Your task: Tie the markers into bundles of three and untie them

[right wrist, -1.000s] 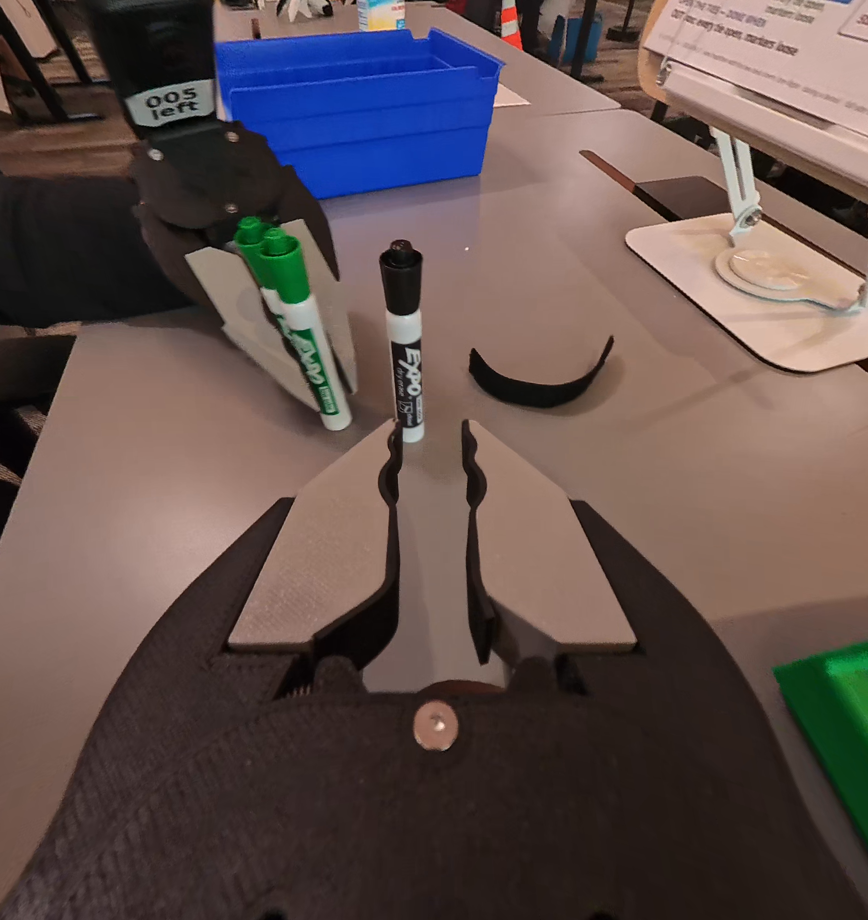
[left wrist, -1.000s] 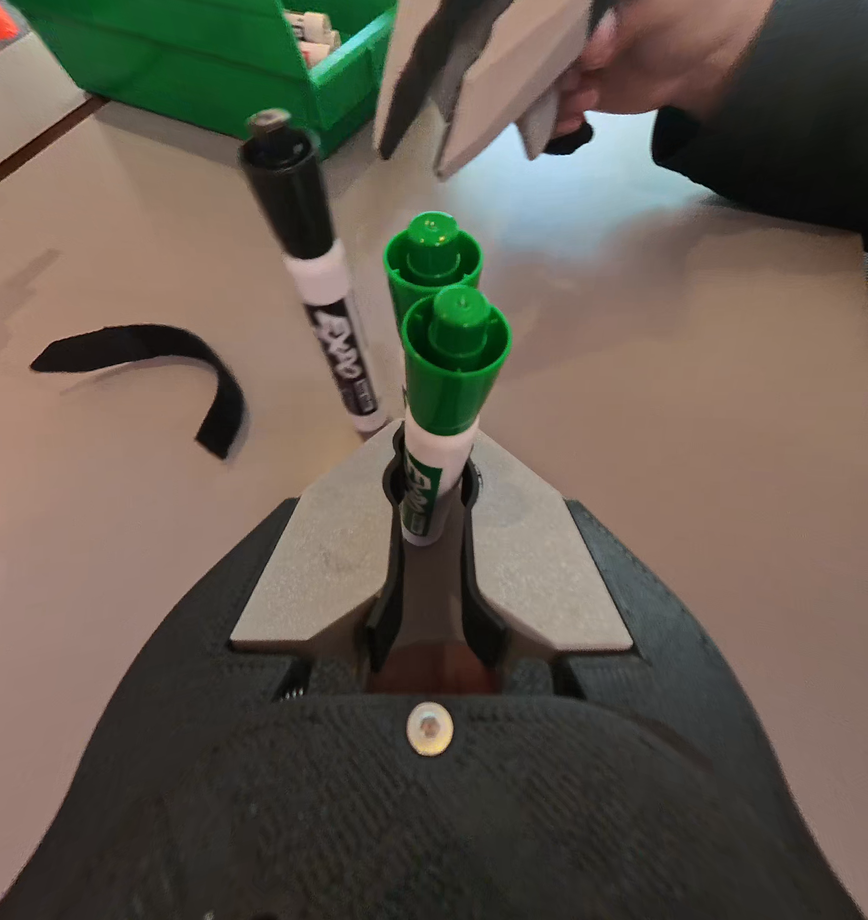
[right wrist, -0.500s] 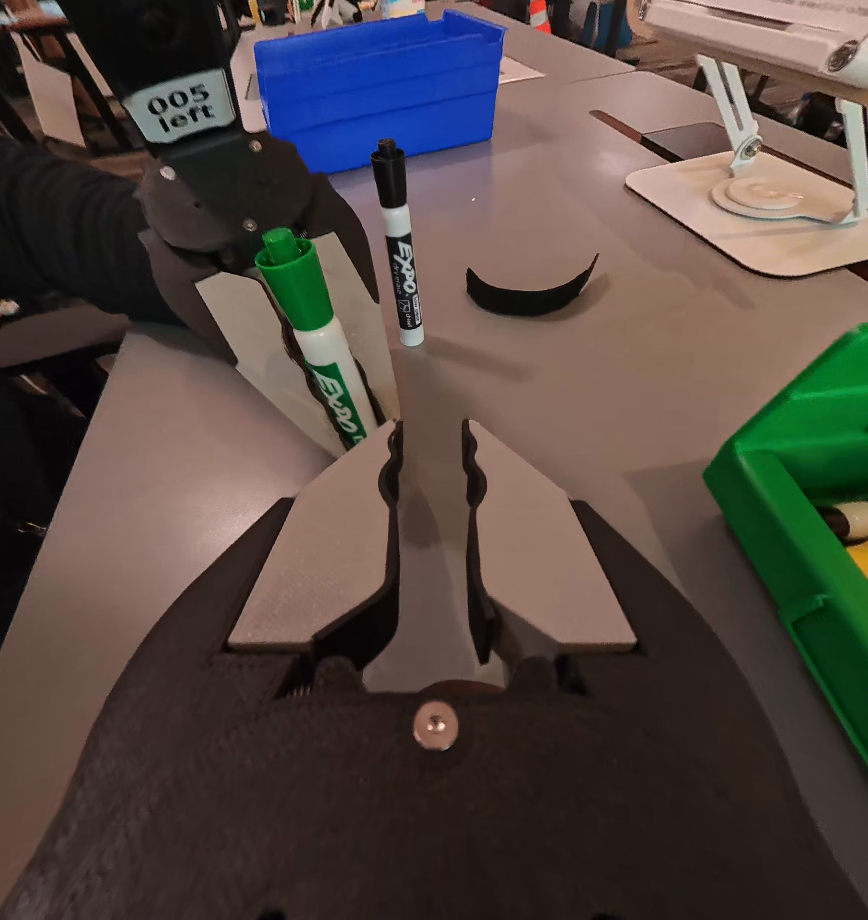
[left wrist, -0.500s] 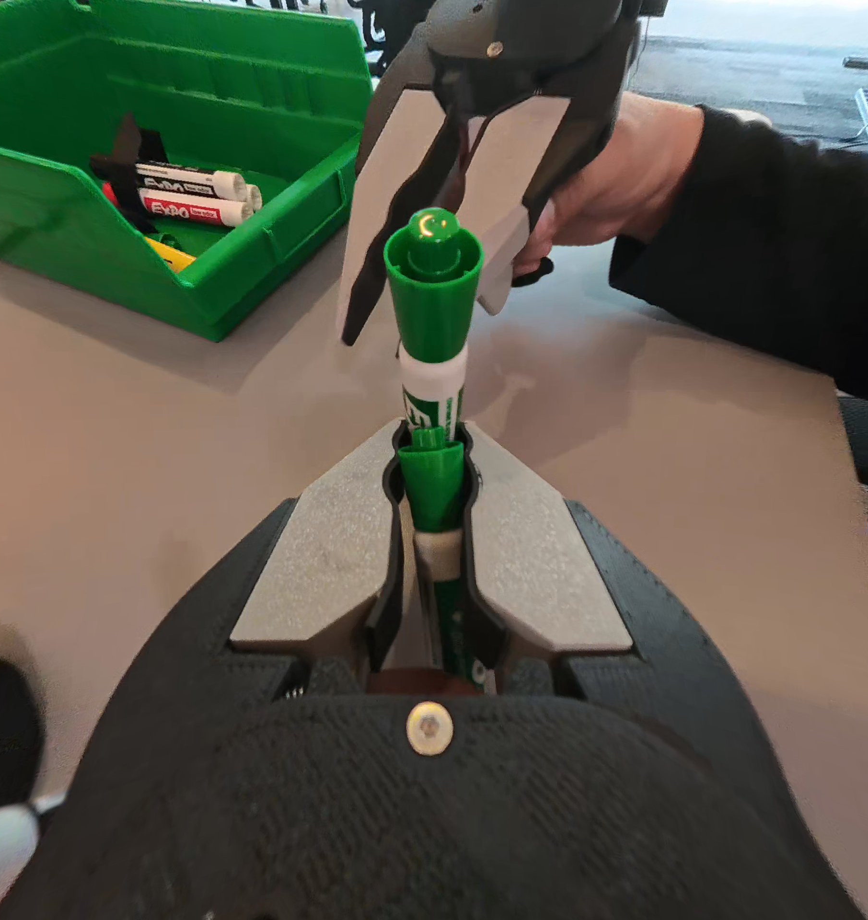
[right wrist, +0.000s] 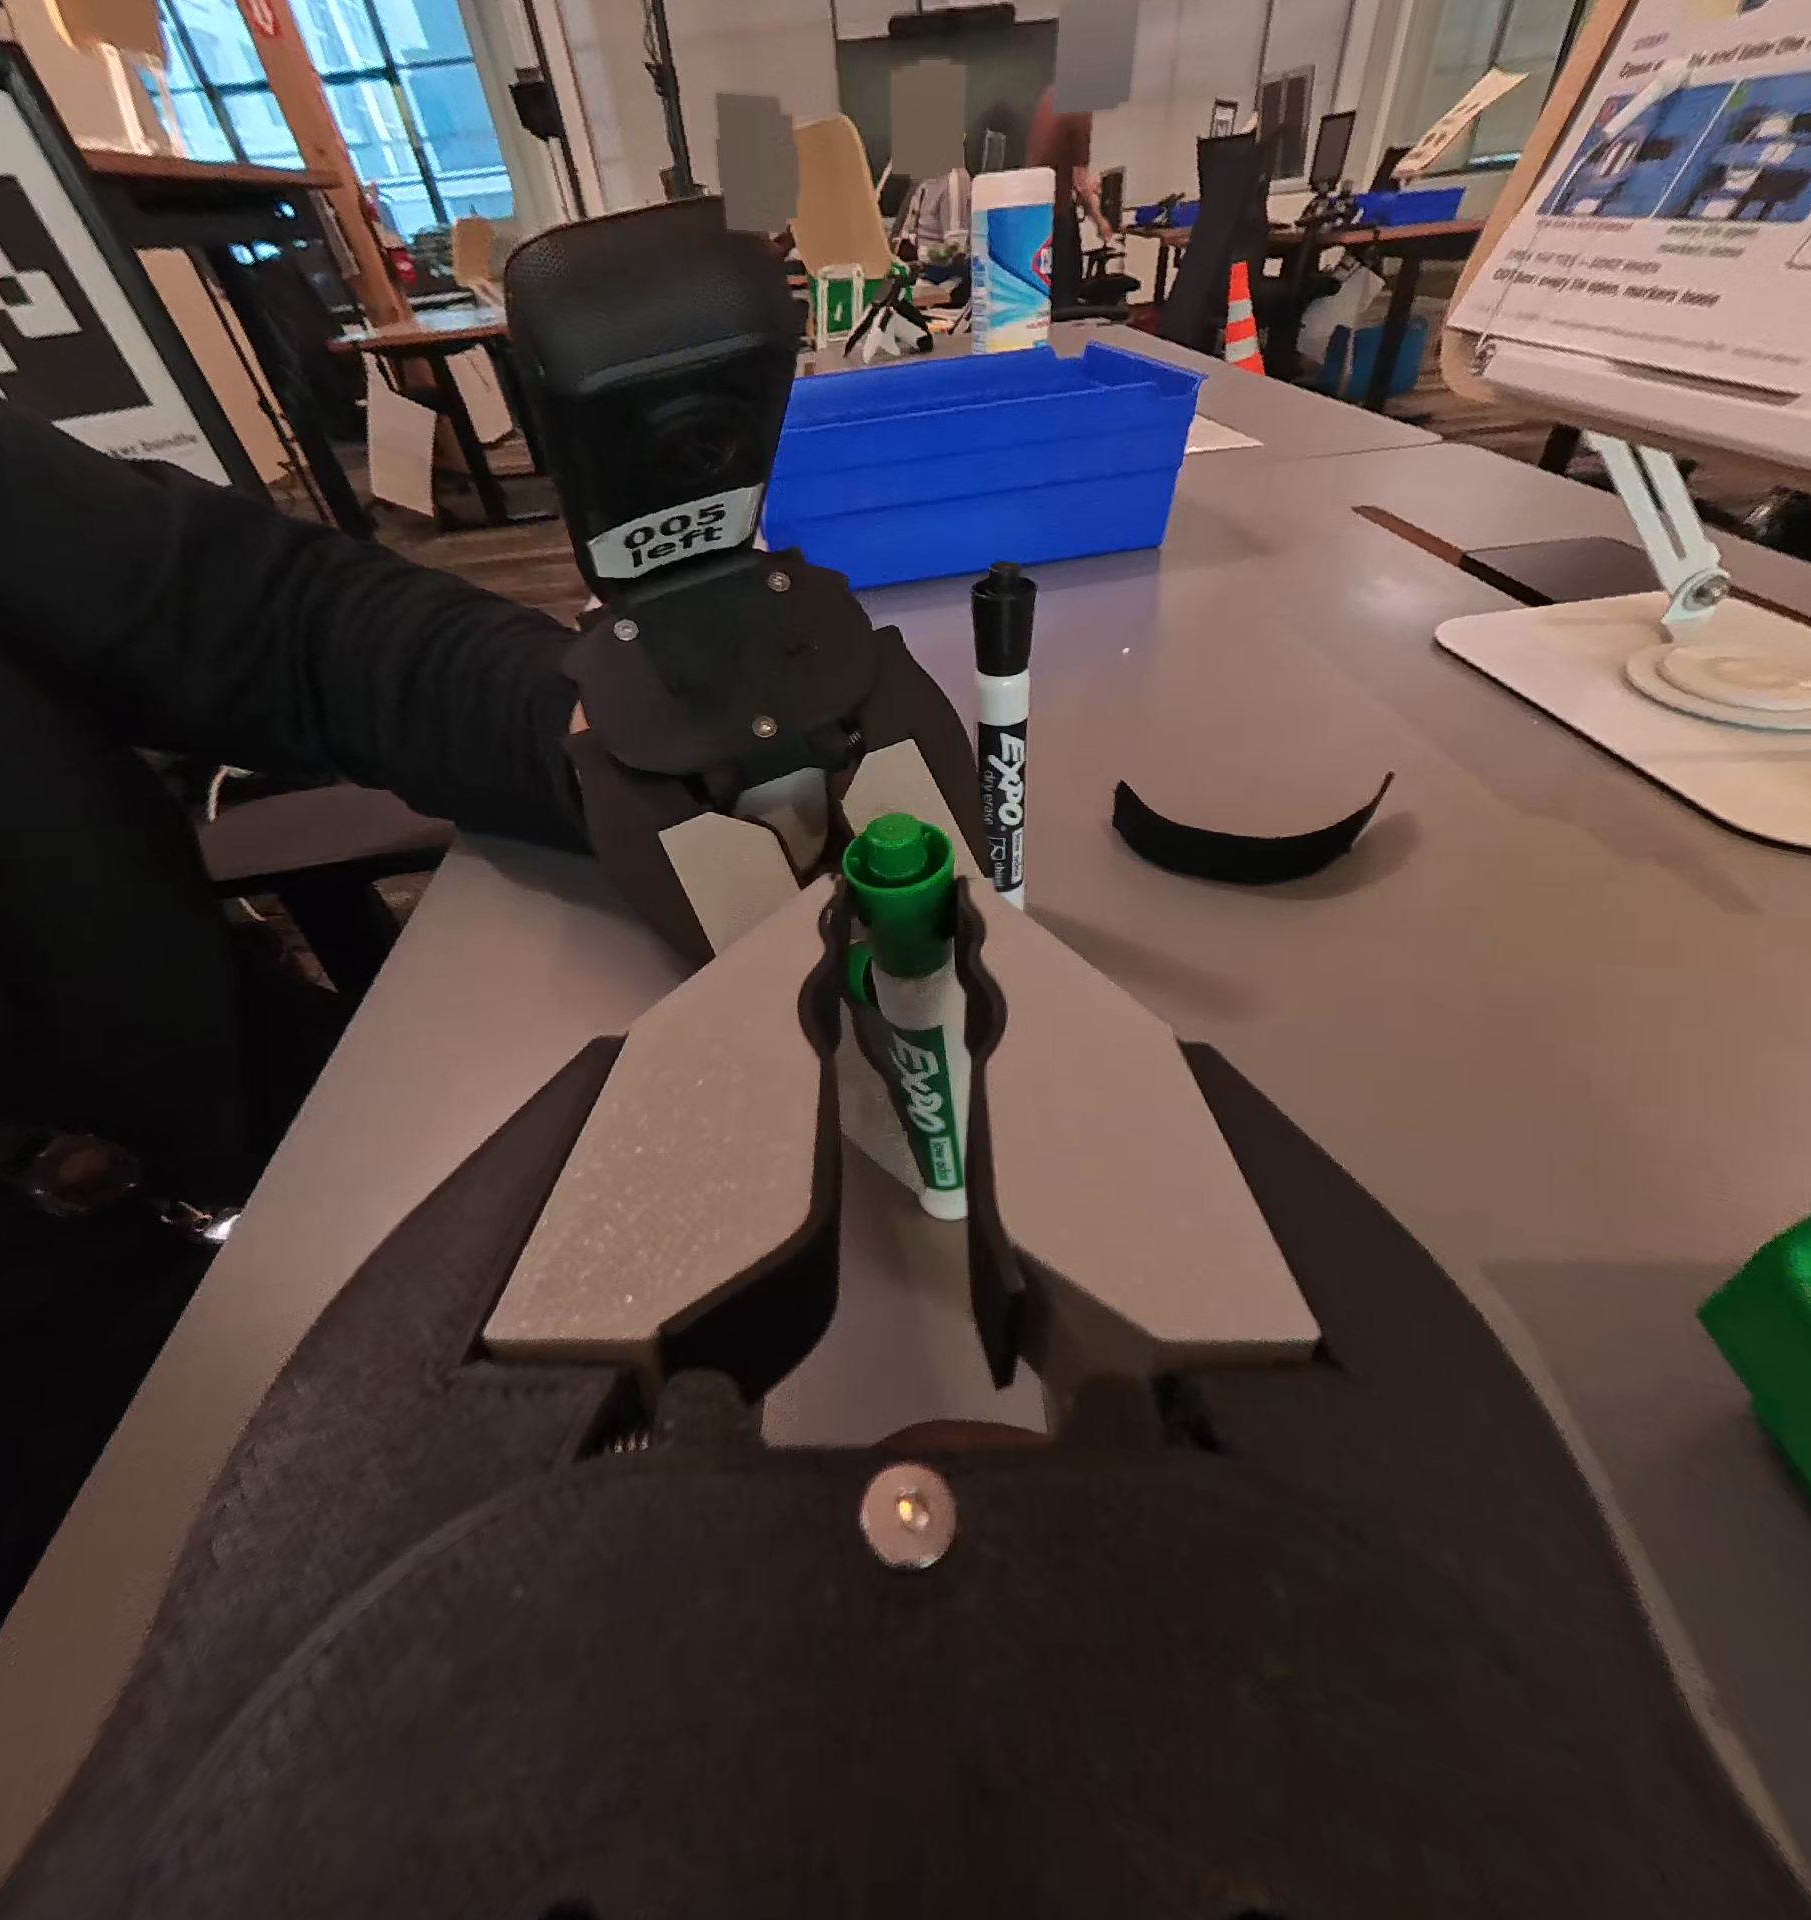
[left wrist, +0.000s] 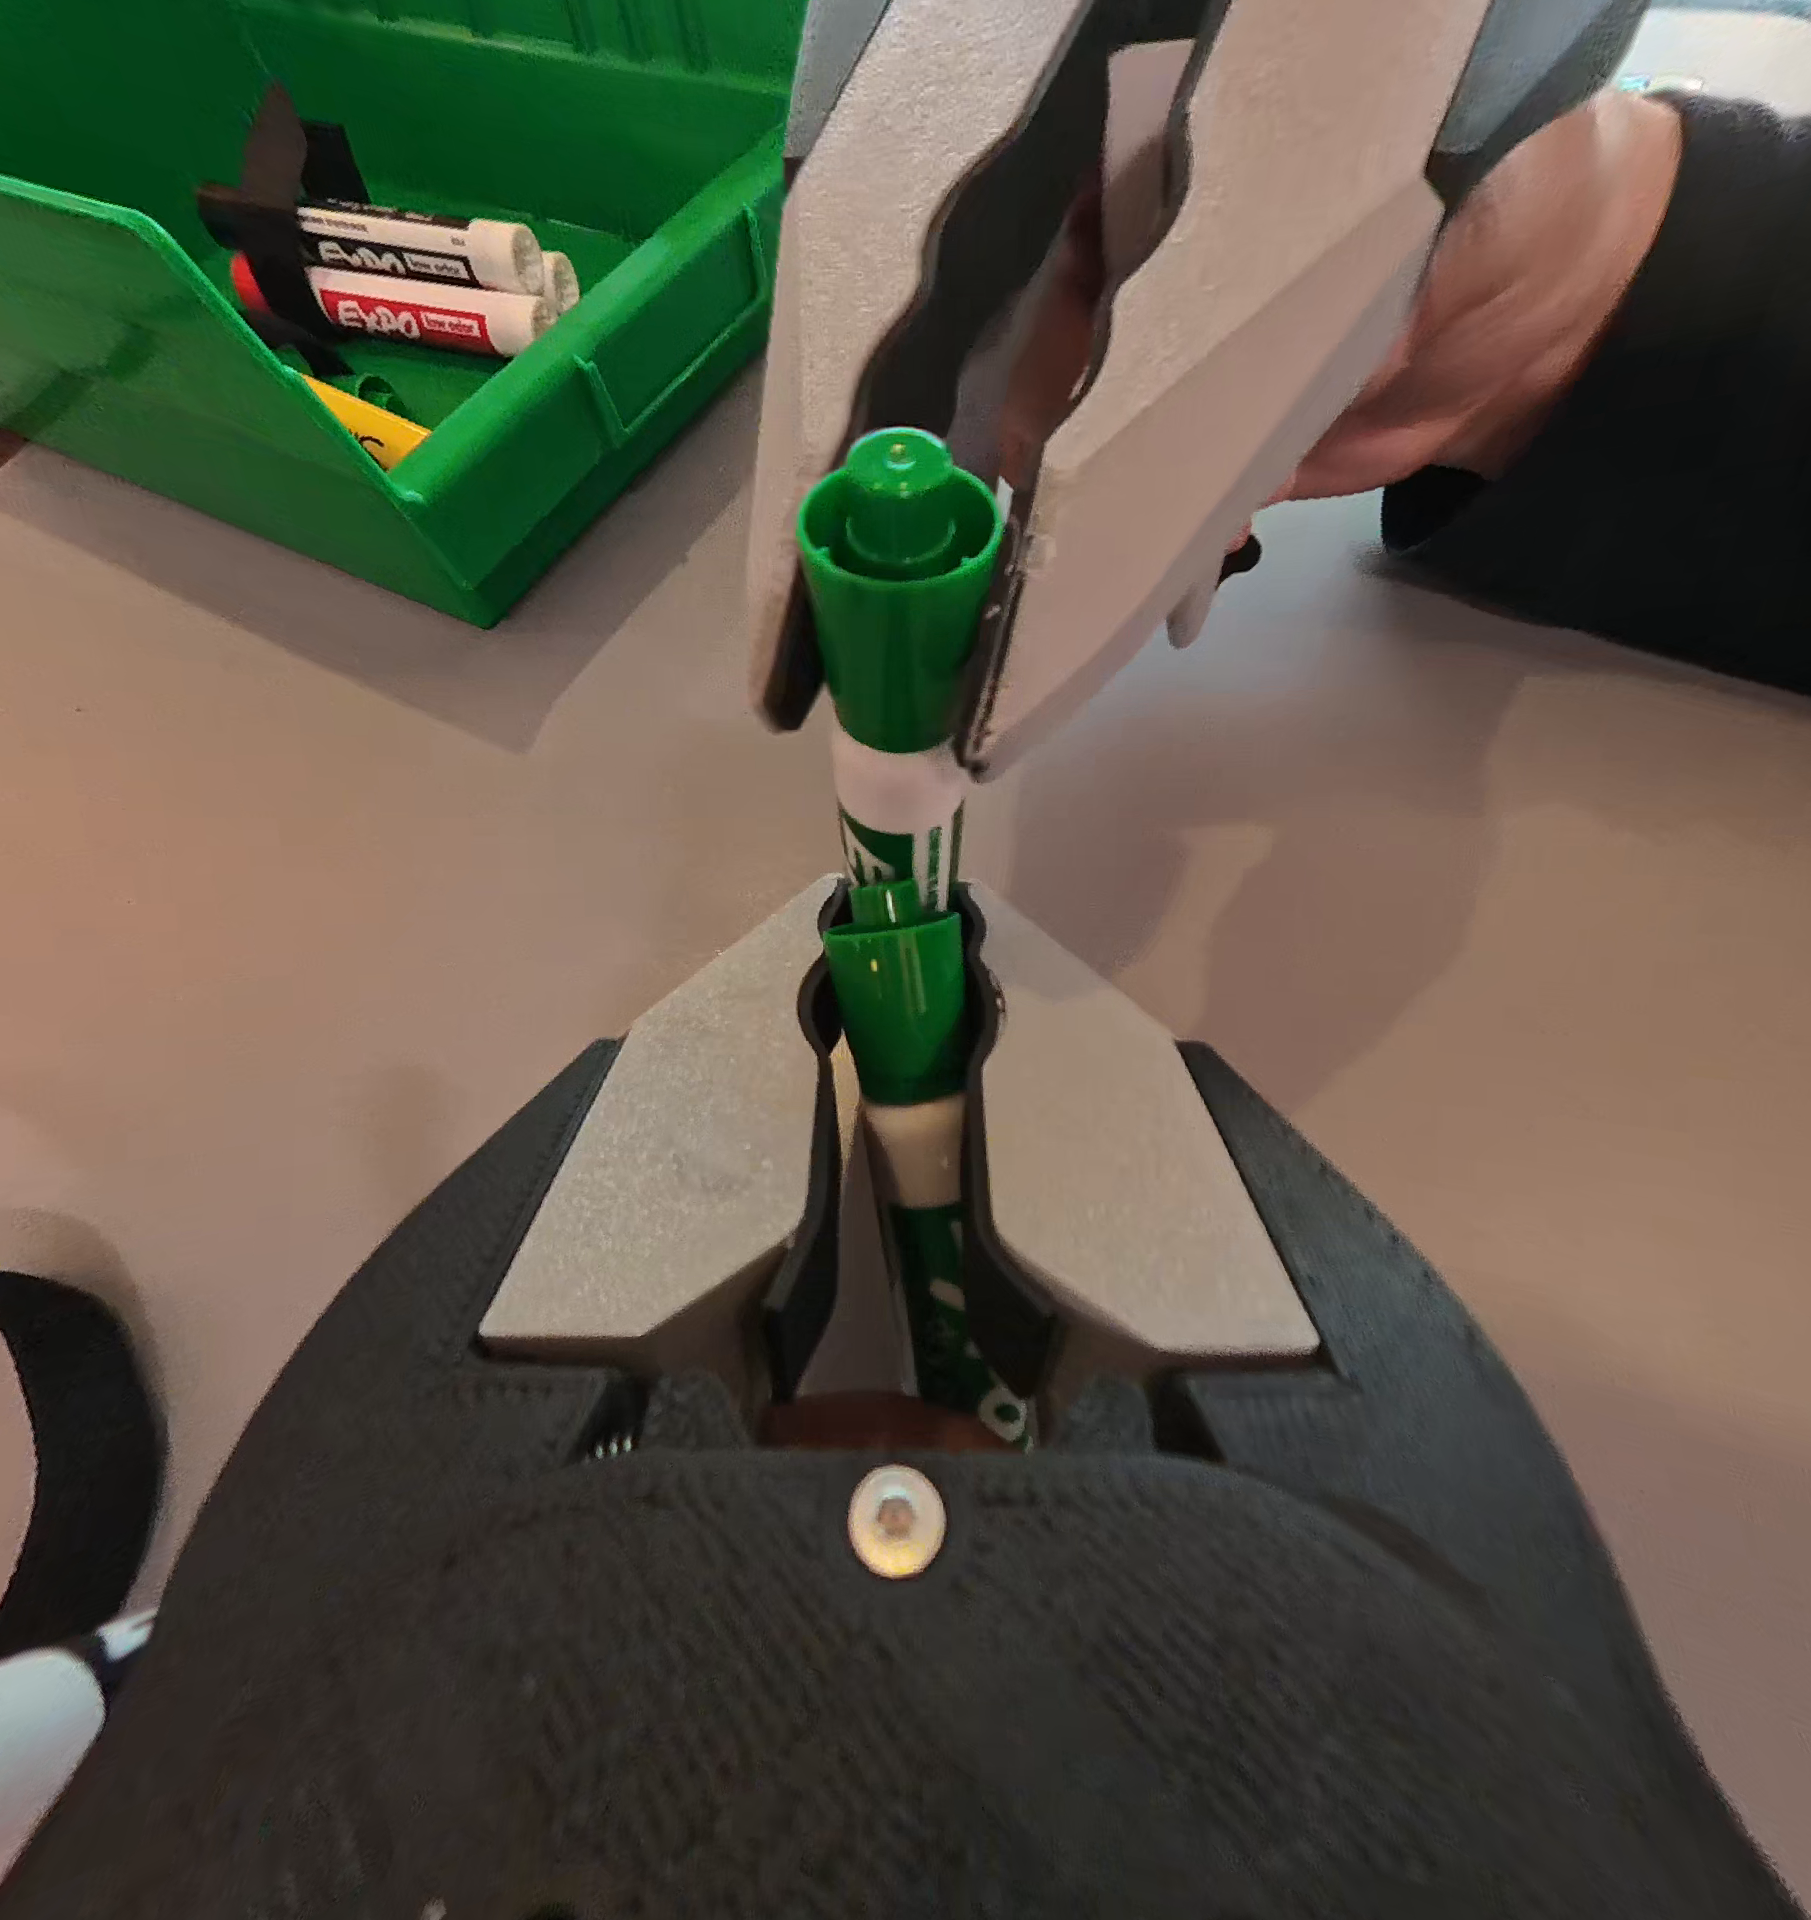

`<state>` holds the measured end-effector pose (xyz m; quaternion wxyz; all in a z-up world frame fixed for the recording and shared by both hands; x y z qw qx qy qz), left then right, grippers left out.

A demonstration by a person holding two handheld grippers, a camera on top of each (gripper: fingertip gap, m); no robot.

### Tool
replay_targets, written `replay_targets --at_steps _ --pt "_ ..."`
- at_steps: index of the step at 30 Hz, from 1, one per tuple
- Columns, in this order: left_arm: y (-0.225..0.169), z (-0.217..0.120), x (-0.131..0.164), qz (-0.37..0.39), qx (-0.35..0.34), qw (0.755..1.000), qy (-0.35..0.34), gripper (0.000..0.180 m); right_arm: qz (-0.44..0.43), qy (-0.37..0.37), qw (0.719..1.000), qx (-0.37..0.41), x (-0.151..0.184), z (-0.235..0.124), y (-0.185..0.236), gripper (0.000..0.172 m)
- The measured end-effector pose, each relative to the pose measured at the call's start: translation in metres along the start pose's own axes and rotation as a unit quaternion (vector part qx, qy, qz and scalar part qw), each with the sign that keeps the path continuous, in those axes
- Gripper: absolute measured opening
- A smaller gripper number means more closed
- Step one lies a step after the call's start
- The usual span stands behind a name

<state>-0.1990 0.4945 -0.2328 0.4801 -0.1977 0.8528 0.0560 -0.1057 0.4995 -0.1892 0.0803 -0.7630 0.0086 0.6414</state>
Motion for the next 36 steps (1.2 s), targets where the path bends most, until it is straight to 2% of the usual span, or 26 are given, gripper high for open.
replay_targets --at_steps 6,13,21,24,28,33,36 --pt "0.002 -0.002 0.001 0.002 -0.014 1.000 -0.010 0.018 -0.006 0.005 0.999 0.031 0.000 -0.007 -0.007 0.014" --pt "0.000 -0.013 0.006 0.031 -0.037 0.999 -0.025 0.019 0.007 0.025 0.991 0.133 0.006 -0.025 -0.029 0.014" --pt "0.005 -0.024 0.007 0.019 -0.040 0.998 -0.038 0.021 0.005 0.033 0.990 0.134 0.007 -0.022 -0.029 0.015" --pt "0.007 -0.027 0.013 0.012 -0.040 0.999 -0.004 0.026 0.006 0.033 0.991 0.133 0.007 -0.023 -0.029 0.014" --pt "0.006 -0.020 0.035 0.013 -0.032 0.996 0.081 0.019 0.009 0.031 0.991 0.128 0.007 -0.022 -0.028 0.014" --pt "0.000 -0.020 0.036 0.035 -0.010 0.996 0.086 0.016 0.006 0.033 0.992 0.123 0.006 -0.021 -0.026 0.015" --pt "0.000 -0.020 0.034 0.053 -0.021 0.996 0.072 0.015 0.006 0.034 0.992 0.123 0.005 -0.023 -0.026 0.016"
Point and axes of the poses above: each gripper's, where its closed fingertips meet, z out along the fingers, x out of its underside, y = z × x across the jaws, the point moved 7 cm from there along -z, back along the fingers, and after that the axes turned 11 degrees about -z, right-handed, at the moved point
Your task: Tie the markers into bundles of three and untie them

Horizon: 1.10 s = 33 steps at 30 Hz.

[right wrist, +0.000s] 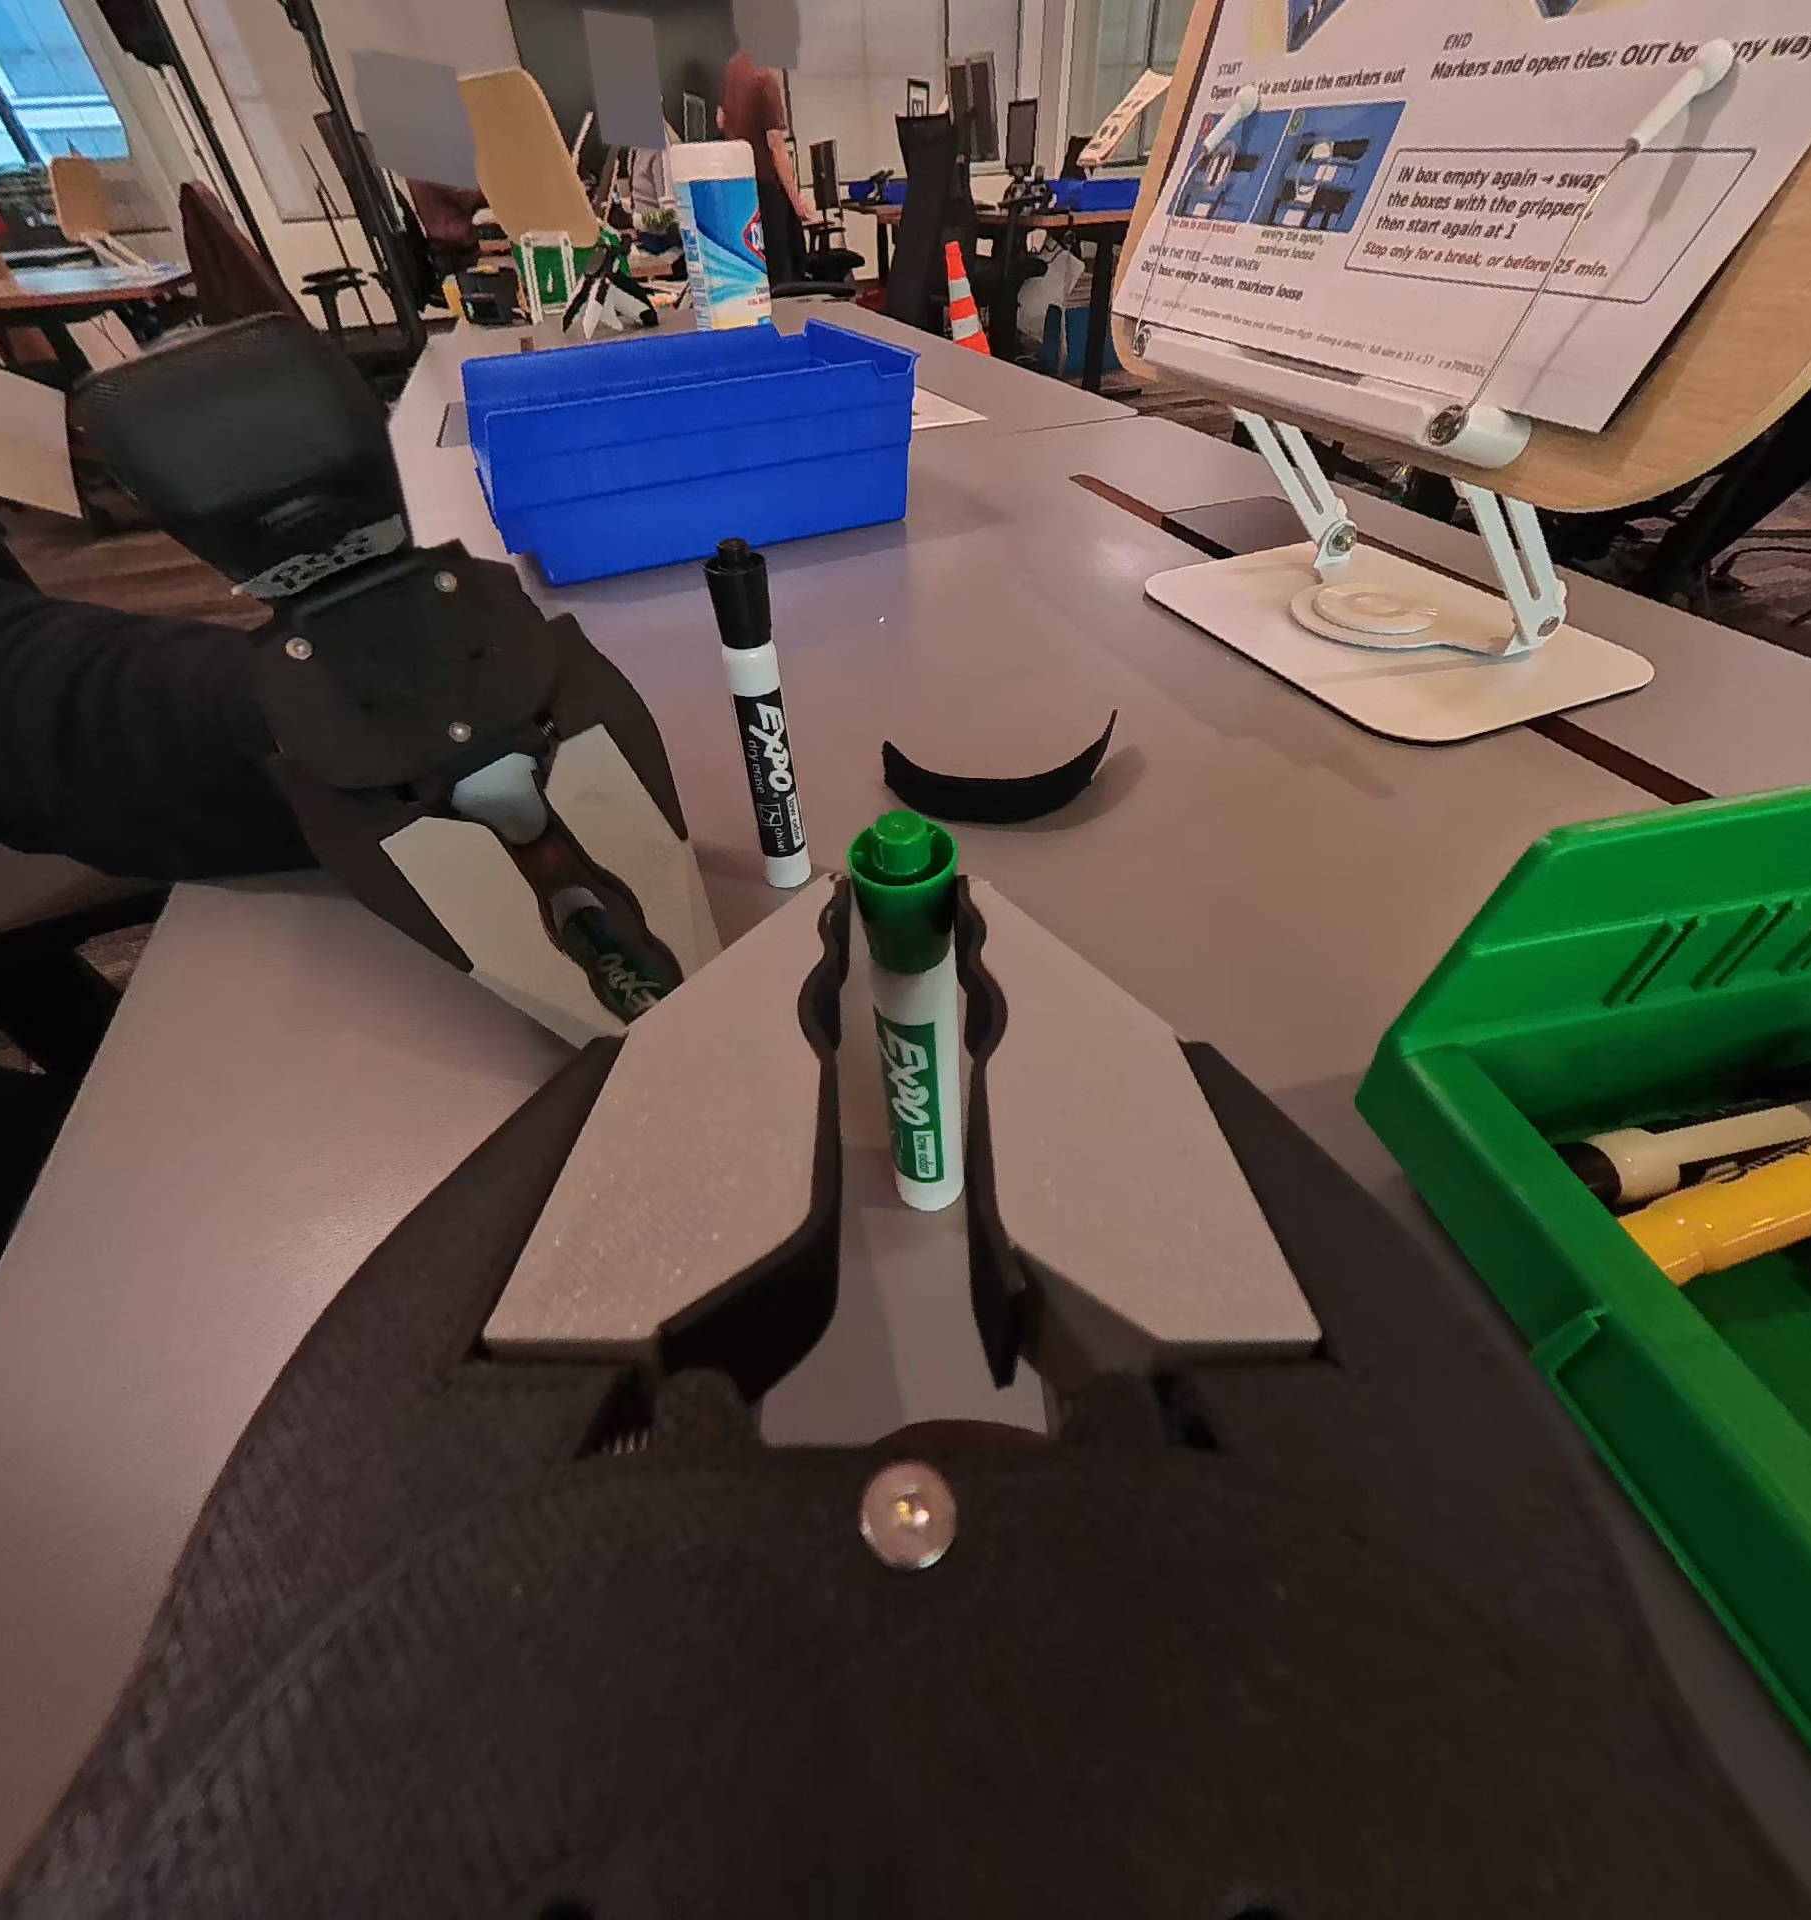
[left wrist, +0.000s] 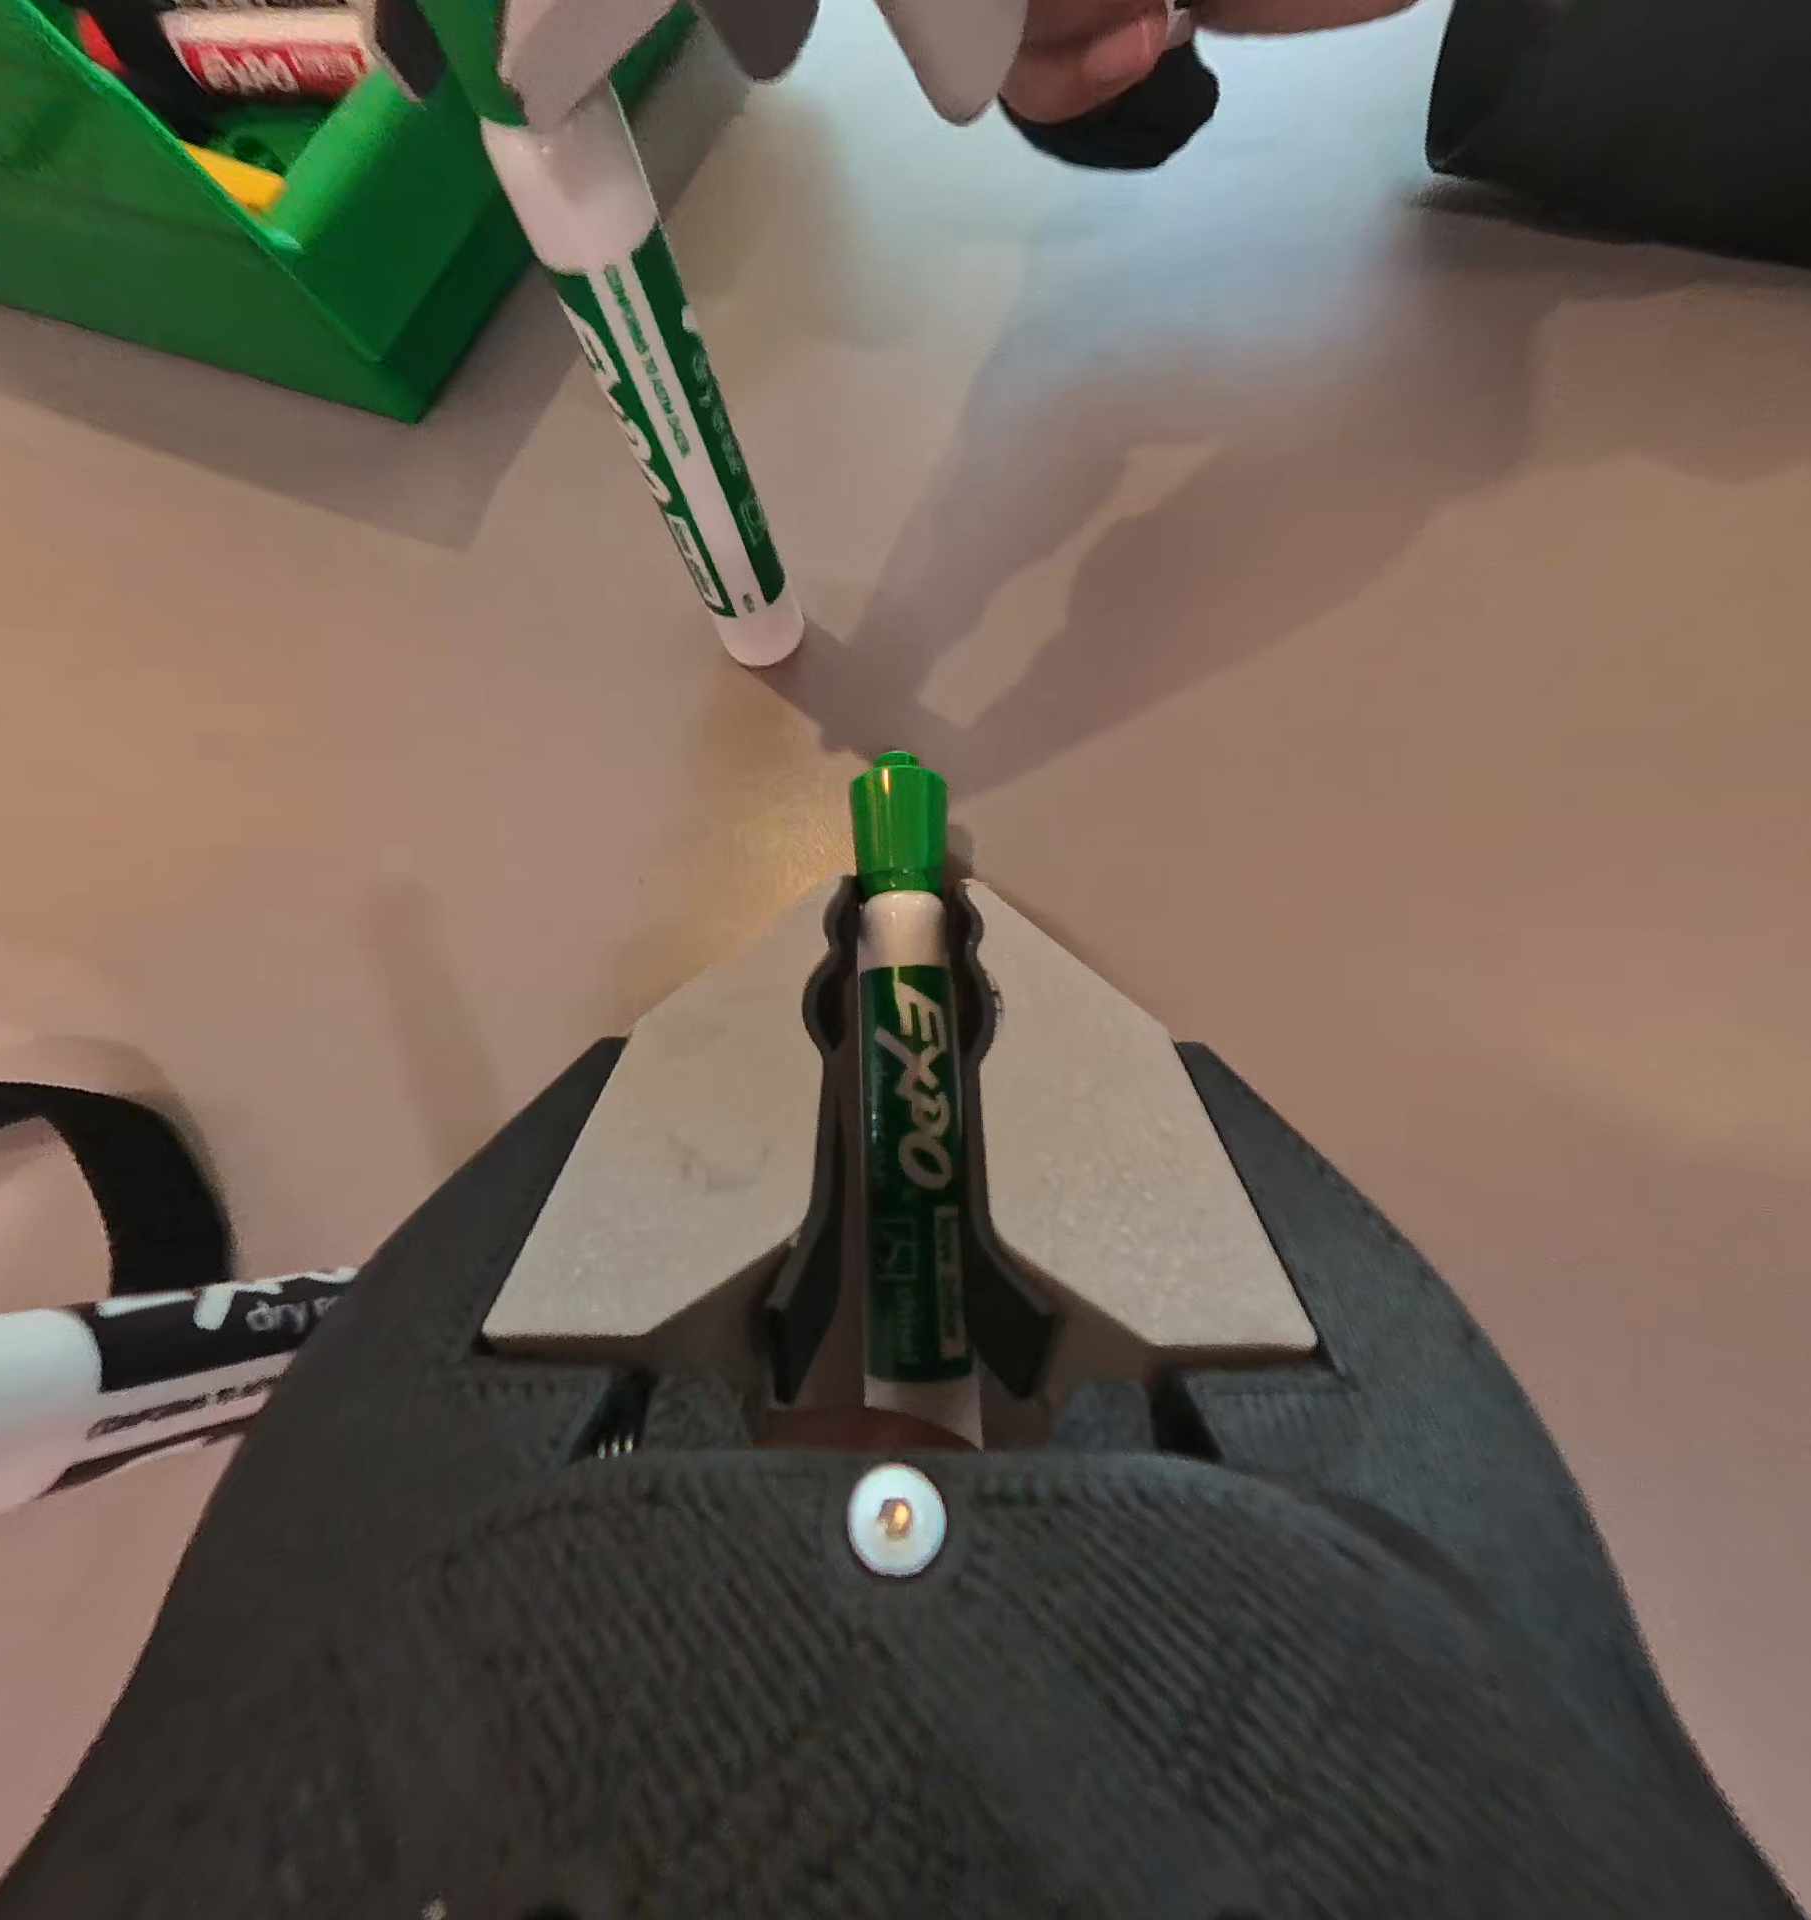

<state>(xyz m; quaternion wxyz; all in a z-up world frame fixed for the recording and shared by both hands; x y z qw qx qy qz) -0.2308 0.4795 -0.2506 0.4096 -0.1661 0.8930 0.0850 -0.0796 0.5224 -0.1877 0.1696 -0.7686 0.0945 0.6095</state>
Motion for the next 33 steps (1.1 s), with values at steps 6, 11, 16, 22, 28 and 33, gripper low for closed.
replay_targets --at_steps 6,11,16,22,28,33 --pt "-0.002 -0.010 -0.015 -0.007 0.011 0.997 -0.076 0.015 0.009 -0.026 1.000 0.000 -0.007 -0.012 0.000 0.023" --pt "0.003 -0.014 -0.019 -0.039 0.029 0.992 -0.116 0.015 0.020 -0.024 1.000 0.004 -0.006 -0.016 -0.003 0.025" --pt "-0.004 -0.030 -0.033 -0.057 0.093 0.970 -0.216 0.015 -0.023 -0.053 0.997 0.055 -0.023 -0.048 0.003 0.019" --pt "-0.021 -0.036 -0.046 -0.045 0.133 0.947 -0.288 0.015 -0.044 -0.037 0.998 0.008 -0.038 -0.042 0.062 0.022" --pt "-0.034 -0.031 -0.048 -0.006 0.115 0.948 -0.296 0.015 0.005 -0.045 0.999 -0.018 -0.034 -0.024 0.070 0.021" --pt "-0.033 -0.028 -0.048 -0.001 0.095 0.951 -0.293 0.015 0.036 -0.065 0.996 -0.048 -0.029 -0.021 0.070 0.028"
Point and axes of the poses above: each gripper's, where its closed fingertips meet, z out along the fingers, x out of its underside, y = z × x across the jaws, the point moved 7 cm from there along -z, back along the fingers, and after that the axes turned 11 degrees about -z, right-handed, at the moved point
